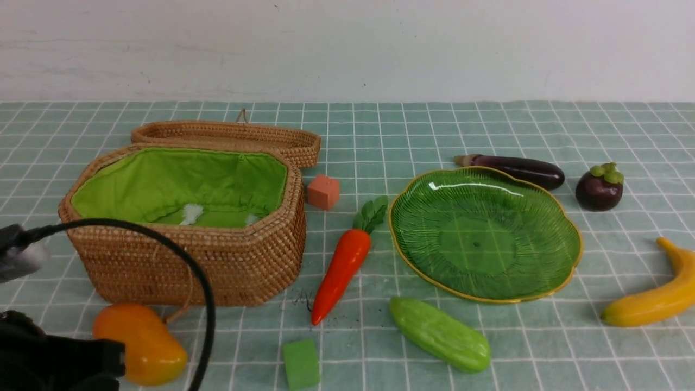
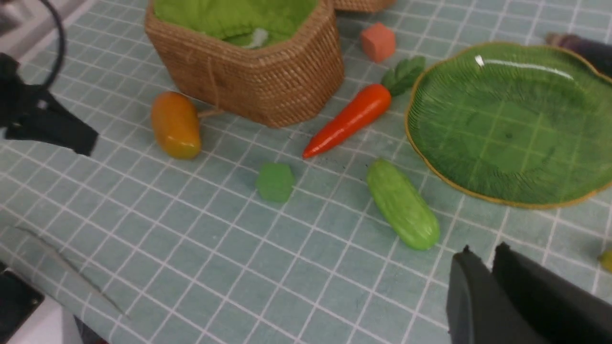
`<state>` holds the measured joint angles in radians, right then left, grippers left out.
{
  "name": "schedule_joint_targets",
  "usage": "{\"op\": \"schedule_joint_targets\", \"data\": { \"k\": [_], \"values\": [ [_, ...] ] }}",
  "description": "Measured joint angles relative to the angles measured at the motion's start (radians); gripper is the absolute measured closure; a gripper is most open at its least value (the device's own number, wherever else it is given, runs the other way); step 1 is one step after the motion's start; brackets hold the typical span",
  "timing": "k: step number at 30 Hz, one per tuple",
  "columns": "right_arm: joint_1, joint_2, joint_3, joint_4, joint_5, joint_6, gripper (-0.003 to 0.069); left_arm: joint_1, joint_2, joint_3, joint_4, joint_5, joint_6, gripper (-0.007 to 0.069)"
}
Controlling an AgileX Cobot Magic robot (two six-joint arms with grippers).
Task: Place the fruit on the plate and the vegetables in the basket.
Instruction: Grab the mango with your left arm and place it on the right plate
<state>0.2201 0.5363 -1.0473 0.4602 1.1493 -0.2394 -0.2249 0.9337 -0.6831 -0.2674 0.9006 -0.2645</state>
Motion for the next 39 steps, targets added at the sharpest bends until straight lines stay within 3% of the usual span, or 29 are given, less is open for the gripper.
{"op": "schedule_joint_targets", "data": {
  "k": [7,10,16,18,19,27,39],
  "values": [
    [0.018,0.004,-0.001,0.016,-0.011,-0.055,0.0585,-0.097,0.103,-0.022,0.217,-0.044,-0.231,0.0606],
    [0.019,0.004,0.002,0.024,-0.011,-0.071,0.0583,-0.099,0.178,-0.023,0.289,-0.056,-0.296,0.0491],
    [0.019,0.004,0.025,0.034,-0.006,-0.093,0.0582,-0.099,0.311,-0.024,0.389,-0.190,-0.514,0.0096],
    [0.019,0.004,0.028,0.036,-0.002,-0.095,0.0582,-0.099,0.332,-0.024,0.419,-0.216,-0.560,0.0039],
    [0.019,0.004,0.033,0.045,-0.001,-0.095,0.0582,-0.099,0.373,-0.024,0.495,-0.258,-0.658,-0.0024],
    [0.019,-0.012,0.036,0.056,0.000,-0.114,0.0582,-0.099,0.539,-0.024,0.688,-0.392,-0.886,-0.0009],
    [0.019,-0.029,0.036,0.086,0.001,-0.125,0.0580,-0.100,0.591,-0.035,0.712,-0.352,-0.906,0.0057]
  ]
}}
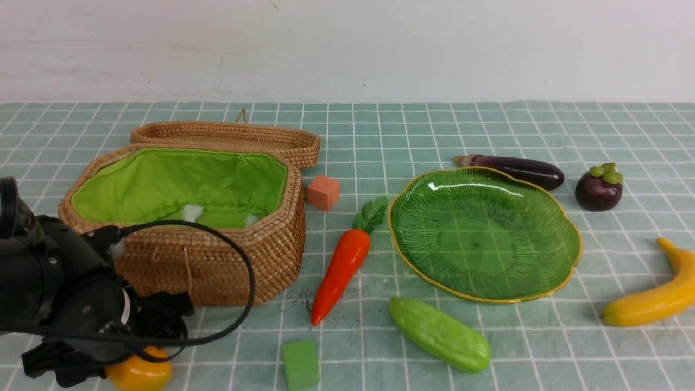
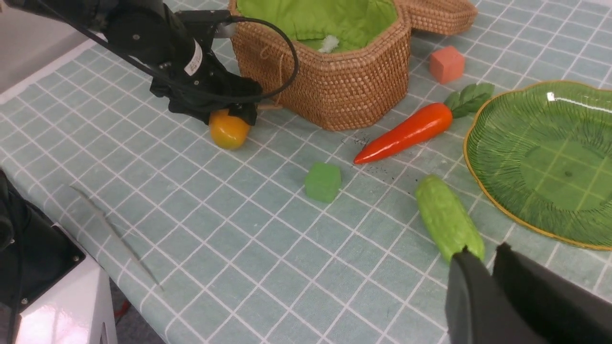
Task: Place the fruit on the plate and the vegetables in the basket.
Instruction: Grab the mango with your left arm and place it on the right plate
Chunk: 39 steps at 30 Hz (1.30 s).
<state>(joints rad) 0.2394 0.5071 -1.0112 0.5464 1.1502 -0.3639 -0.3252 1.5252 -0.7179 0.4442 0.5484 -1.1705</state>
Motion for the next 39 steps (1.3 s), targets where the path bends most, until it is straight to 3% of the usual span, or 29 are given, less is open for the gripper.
{"op": "schedule_joint_targets", "data": {
  "k": [7,13,14,15,16,17,18,19,20,21,24,27,31,39],
  "values": [
    [0.000,0.000,0.000,0.000,-0.002,-0.001,0.0579,0.000,-0.033,0.001,-0.005,0.157,0.011,0.0057],
    [0.000,0.000,0.000,0.000,-0.005,-0.001,0.0574,0.000,-0.229,-0.006,-0.044,0.257,0.192,0.0057],
    [0.000,0.000,0.000,0.000,-0.015,-0.001,0.0574,0.000,-0.331,-0.032,-0.080,0.278,0.372,0.0057],
    [0.000,0.000,0.000,0.000,-0.017,-0.001,0.0574,0.000,-0.340,-0.041,-0.090,0.281,0.395,0.0057],
    [0.000,0.000,0.000,0.000,-0.031,-0.001,0.0573,0.000,-0.399,-0.073,-0.123,0.286,0.542,0.0057],
    [0.000,0.000,0.000,0.000,-0.046,-0.001,0.0573,0.000,-0.440,-0.121,-0.172,0.285,0.762,0.0057],
    [0.000,0.000,0.000,0.000,-0.061,-0.001,0.0572,0.000,-0.455,-0.151,-0.217,0.280,0.877,0.0057],
    [0.000,0.000,0.000,0.000,-0.065,-0.001,0.0573,0.000,-0.457,-0.159,-0.217,0.280,0.906,0.0057],
    [0.000,0.000,0.000,0.000,-0.095,-0.001,0.0572,0.000,-0.463,-0.231,-0.325,0.263,1.138,0.0057],
    [0.000,0.000,0.000,0.000,-0.109,-0.001,0.0572,0.000,-0.453,-0.269,-0.396,0.252,1.277,0.0057],
    [0.000,0.000,0.000,-0.001,-0.154,-0.001,0.0572,0.000,-0.378,-0.361,-0.613,0.235,1.597,0.0057],
    [0.000,0.000,-0.006,-0.030,-0.169,0.020,0.0572,-0.028,-0.243,-0.452,-0.822,0.222,1.800,0.0057],
    [0.000,0.000,-0.031,-0.108,-0.159,0.092,0.0572,-0.152,-0.033,-0.569,-0.858,0.172,1.886,0.0060],
    [0.000,0.000,-0.042,-0.162,-0.116,0.150,0.0568,-0.330,0.328,-0.857,-0.816,0.117,1.869,0.0060]
  ]
}}
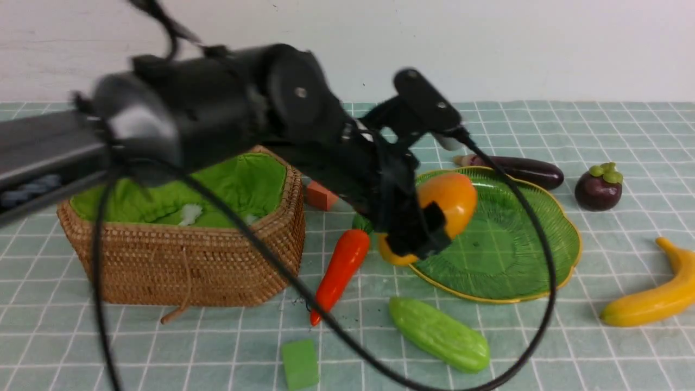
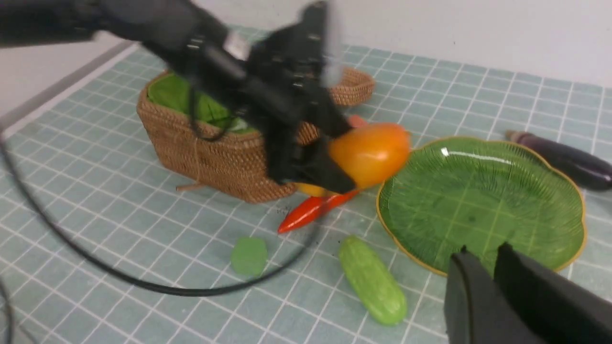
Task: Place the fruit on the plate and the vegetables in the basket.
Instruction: Grab the mango with your left arm and place it on the right plate
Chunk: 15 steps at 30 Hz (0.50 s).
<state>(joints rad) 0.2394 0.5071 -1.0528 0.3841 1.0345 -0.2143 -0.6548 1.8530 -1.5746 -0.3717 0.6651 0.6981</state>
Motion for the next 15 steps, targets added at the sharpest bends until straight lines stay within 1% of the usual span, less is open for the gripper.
{"op": "schedule_joint_targets", "data": {
  "k": [3,4,5,7,11,14,15],
  "values": [
    [0.000,0.000,0.000,-0.004,0.038,0.004,0.0567,-0.019,0.185,-0.188,0.010,0.002,-0.090,0.0060],
    [0.000,0.000,0.000,-0.004,0.038,0.004,0.0567,-0.019,0.193,-0.188,0.010,0.003,-0.092,0.0060],
    [0.000,0.000,0.000,-0.006,0.048,0.004,0.0565,-0.019,0.259,-0.265,0.021,0.006,-0.105,0.0060],
    [0.000,0.000,0.000,-0.011,0.053,0.004,0.0563,-0.019,0.331,-0.349,0.043,0.011,-0.115,0.0060],
    [0.000,0.000,-0.001,-0.023,0.055,0.004,0.0561,-0.019,0.424,-0.445,0.063,0.006,-0.118,0.0060],
    [0.000,0.000,-0.001,-0.033,0.055,0.005,0.0559,-0.019,0.451,-0.454,0.068,-0.013,-0.118,0.0060],
    [0.000,0.000,-0.001,-0.038,0.056,0.005,0.0557,-0.019,0.460,-0.457,0.072,-0.017,-0.118,0.0046]
  ]
}}
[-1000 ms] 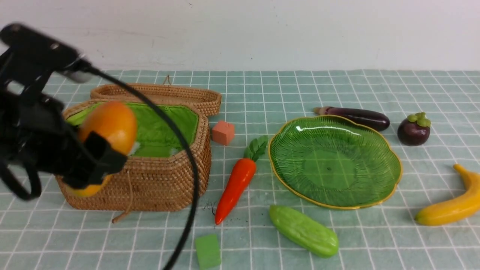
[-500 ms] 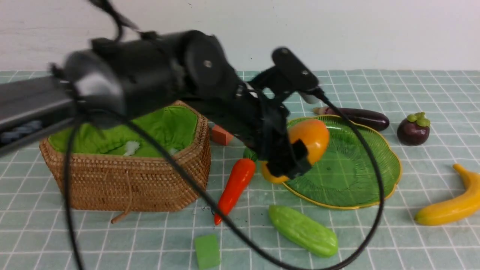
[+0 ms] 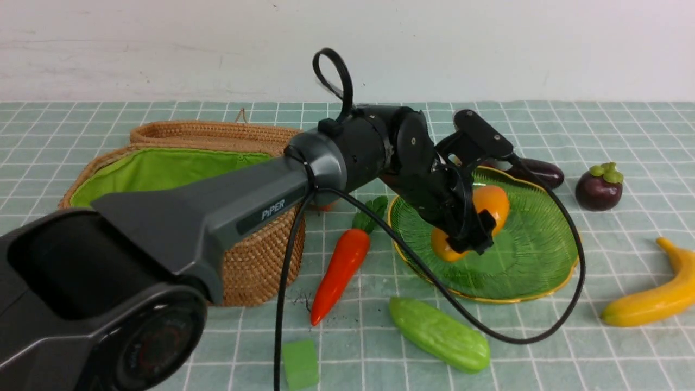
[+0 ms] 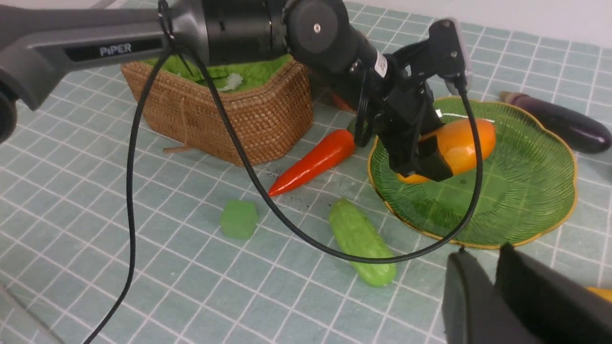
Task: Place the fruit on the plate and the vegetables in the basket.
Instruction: Grab the mango with your left arm and place it on the right plate, then use the left arm to grab a carrot and put it into the left basket
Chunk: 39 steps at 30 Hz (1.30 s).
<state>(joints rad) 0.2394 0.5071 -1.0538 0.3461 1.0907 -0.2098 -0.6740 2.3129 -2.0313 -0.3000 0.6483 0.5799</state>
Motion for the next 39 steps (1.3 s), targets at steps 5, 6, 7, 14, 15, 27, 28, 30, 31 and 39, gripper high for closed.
{"op": "schedule_joint_targets", "data": {
  "k": [5,6,7,14,15,27,28,30,31,39],
  "values": [
    [0.000,0.000,0.000,-0.008,0.003,0.000,0.0553,0.000,-0.016,-0.002,0.002,0.018,-0.038,-0.0038],
    [0.000,0.000,0.000,-0.011,0.004,0.000,0.0553,0.000,-0.029,-0.002,0.008,0.033,-0.055,-0.0042],
    [0.000,0.000,0.000,-0.012,0.004,0.000,0.0553,0.000,-0.035,-0.002,0.009,0.039,-0.063,-0.0042],
    [0.000,0.000,0.000,-0.019,0.006,0.000,0.0553,0.001,-0.180,-0.008,0.133,0.299,-0.272,0.0071],
    [0.000,0.000,0.000,-0.019,0.010,0.000,0.0553,0.001,-0.195,-0.009,0.170,0.353,-0.327,0.0108],
    [0.000,0.000,0.012,-0.022,0.029,0.000,0.0552,0.001,-0.105,-0.012,0.439,0.511,-0.645,0.0231],
    [0.000,0.000,0.012,-0.022,0.033,0.000,0.0552,0.001,-0.083,-0.012,0.479,0.506,-0.658,0.0208],
    [0.000,0.000,0.012,-0.022,0.040,0.000,0.0552,0.001,-0.062,-0.012,0.511,0.501,-0.671,0.0190],
    [0.000,0.000,0.012,-0.022,0.041,0.000,0.0552,0.001,-0.050,-0.012,0.528,0.496,-0.681,0.0183],
    [0.000,0.000,0.012,-0.022,0.050,0.000,0.0551,0.001,0.026,-0.012,0.592,0.450,-0.753,0.0172]
  ]
}}
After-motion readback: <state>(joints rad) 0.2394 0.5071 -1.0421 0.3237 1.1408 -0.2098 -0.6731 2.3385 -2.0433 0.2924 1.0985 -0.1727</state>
